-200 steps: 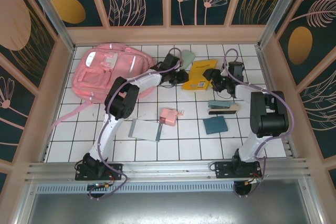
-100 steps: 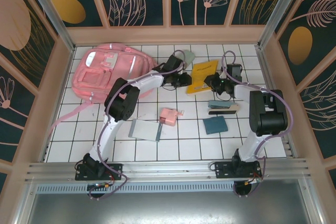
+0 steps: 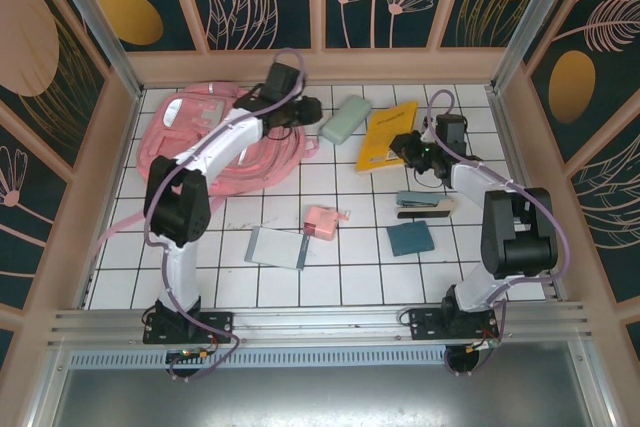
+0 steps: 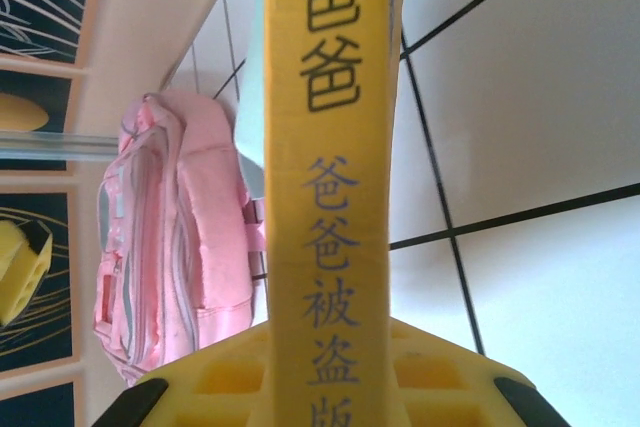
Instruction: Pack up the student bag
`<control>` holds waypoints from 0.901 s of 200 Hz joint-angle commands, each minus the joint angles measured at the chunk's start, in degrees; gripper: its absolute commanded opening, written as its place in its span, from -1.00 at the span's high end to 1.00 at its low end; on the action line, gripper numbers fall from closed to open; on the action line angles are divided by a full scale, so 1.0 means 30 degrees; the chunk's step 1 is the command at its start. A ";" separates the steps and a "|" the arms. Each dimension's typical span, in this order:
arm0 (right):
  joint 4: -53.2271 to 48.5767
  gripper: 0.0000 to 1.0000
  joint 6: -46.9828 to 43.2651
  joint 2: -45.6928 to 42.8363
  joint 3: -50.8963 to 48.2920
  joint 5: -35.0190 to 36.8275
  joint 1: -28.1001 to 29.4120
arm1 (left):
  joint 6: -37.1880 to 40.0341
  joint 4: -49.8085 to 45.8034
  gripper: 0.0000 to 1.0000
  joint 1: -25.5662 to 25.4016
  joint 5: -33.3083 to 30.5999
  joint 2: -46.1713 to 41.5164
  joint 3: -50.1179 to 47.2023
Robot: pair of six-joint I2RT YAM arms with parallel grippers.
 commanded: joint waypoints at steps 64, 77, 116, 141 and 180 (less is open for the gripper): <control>0.1840 1.00 0.0582 -0.0567 0.0517 -0.0655 0.1360 | 0.3481 -0.3994 0.14 0.0167 -0.6542 -0.0424 -0.2782; 0.1855 1.00 0.0522 -0.0488 0.0493 -0.0692 0.1522 | 0.3520 -0.3903 0.15 0.0147 -0.7093 -0.0650 -0.2915; 0.2063 1.00 0.0656 -0.0467 0.0320 -0.0757 0.1760 | 0.3846 -0.3028 0.07 0.0162 -0.7992 -0.1613 -0.3580; 0.2144 1.00 0.0706 -0.0438 0.0493 -0.0885 0.1977 | 0.4183 -0.3669 0.08 0.0165 -0.8740 -0.0541 -0.3221; 0.2177 1.00 0.0802 -0.0482 0.0734 -0.0930 0.2300 | 0.4325 -0.3754 0.09 0.0193 -0.9115 0.0479 -0.3336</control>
